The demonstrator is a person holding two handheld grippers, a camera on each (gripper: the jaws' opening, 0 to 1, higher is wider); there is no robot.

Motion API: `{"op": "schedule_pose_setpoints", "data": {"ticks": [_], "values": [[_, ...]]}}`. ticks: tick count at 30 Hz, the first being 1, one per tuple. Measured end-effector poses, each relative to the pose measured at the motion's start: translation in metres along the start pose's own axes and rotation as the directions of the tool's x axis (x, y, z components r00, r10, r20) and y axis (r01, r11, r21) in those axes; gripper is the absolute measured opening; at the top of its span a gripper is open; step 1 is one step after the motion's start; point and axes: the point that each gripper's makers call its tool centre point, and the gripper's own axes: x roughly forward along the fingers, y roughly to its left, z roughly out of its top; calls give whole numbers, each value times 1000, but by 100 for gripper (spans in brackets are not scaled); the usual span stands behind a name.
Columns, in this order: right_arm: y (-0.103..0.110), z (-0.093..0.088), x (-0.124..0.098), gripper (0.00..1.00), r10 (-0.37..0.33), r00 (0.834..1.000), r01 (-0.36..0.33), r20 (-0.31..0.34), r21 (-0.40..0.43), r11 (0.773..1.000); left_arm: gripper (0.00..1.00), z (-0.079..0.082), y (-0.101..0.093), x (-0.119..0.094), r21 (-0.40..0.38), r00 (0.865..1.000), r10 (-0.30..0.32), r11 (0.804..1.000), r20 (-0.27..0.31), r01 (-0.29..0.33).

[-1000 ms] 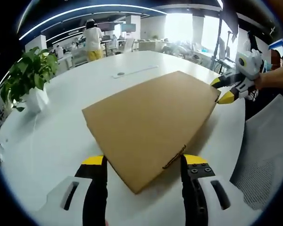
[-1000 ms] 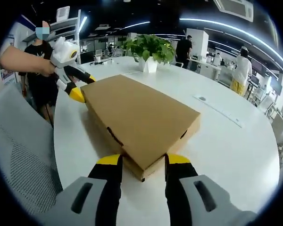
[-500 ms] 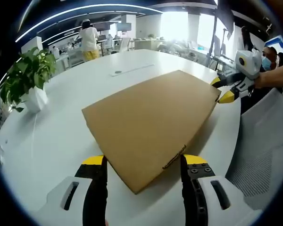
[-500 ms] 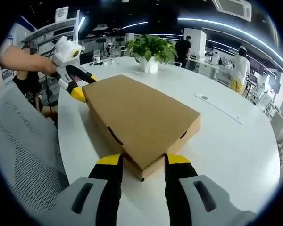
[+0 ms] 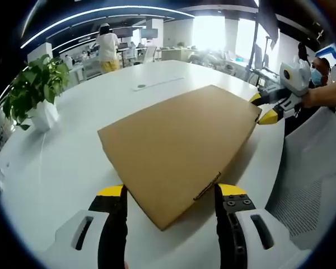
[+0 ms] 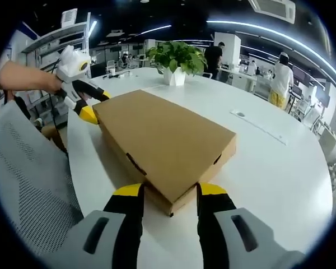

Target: Operate the shoe box by opening the lid, removing the specified soft item, and placing it in the target area until the item is outside and the box remains undamaged.

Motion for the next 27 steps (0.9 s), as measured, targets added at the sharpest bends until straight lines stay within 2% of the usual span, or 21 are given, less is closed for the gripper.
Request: {"op": "schedule_pose_setpoints", "data": {"ticks": [9, 27], "values": [[1, 2, -1, 36, -17, 1000, 17, 9, 17, 1000, 65, 1, -1, -2, -10, 1000, 8, 1000, 2, -8], [2, 19, -11, 39, -44, 998, 42, 39, 53, 998, 69, 17, -5, -14, -79, 997, 39, 996, 64, -34]]}}
